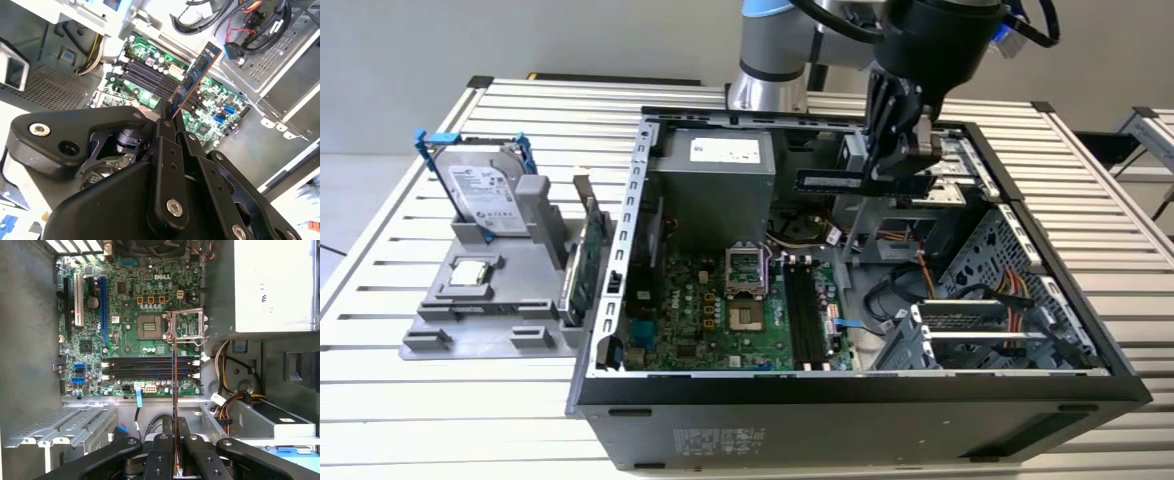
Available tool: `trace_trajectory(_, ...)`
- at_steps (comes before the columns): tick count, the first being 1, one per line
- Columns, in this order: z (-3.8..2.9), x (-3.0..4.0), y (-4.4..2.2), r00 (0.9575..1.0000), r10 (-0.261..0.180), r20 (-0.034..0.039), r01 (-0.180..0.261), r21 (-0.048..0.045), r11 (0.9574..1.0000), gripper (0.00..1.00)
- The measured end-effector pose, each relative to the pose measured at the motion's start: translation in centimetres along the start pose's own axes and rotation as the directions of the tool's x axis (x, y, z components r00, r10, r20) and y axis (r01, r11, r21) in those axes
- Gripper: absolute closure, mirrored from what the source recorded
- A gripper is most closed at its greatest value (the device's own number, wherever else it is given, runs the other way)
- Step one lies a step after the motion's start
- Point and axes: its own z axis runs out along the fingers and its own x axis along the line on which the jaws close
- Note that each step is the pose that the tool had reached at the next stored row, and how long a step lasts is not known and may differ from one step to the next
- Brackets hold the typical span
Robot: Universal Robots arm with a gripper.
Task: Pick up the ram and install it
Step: 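Pick up the ram and move it above insertion slot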
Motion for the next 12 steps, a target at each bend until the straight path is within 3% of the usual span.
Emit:
trace_trajectory(5,-0.02,-0.68,0.02,1.0,0.004,0.0,-0.004,-0.0001,1.0,1.0)
trace_trajectory(12,-0.02,-0.7,0.0,1.0,0.004,0.0001,-0.004,-0.0001,1.0,1.0)
